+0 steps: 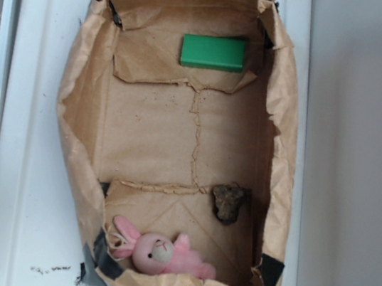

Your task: Grab the pink bunny.

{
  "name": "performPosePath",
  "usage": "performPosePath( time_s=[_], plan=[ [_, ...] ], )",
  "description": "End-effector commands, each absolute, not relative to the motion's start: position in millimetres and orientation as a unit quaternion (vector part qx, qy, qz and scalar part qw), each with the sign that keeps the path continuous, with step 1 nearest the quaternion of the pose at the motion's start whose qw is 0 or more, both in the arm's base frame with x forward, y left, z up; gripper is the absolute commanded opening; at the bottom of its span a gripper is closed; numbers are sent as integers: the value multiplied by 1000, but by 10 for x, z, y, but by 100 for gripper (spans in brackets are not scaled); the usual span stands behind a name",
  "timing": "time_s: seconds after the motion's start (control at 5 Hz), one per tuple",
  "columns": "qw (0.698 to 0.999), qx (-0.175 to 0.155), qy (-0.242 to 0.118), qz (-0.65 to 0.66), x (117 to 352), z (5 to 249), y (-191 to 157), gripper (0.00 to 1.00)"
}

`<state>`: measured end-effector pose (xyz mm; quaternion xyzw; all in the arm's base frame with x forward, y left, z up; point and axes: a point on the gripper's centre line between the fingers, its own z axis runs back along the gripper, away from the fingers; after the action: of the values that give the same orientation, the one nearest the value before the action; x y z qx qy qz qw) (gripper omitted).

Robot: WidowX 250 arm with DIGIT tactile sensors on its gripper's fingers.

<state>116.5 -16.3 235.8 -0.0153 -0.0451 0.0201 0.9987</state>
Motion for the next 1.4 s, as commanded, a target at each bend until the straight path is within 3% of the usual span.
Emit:
performPosePath(
  time_s=[0.0,0.6,1.0,1.2],
  plan=[
    [999,-15,-45,20,1165,2358,-163,100],
    [994,-14,-85,73,2076,2173,-11,100],
    [990,-6,-128,60,2588,1893,66,100],
    [990,1,-132,57,2809,1692,121,100]
  ],
)
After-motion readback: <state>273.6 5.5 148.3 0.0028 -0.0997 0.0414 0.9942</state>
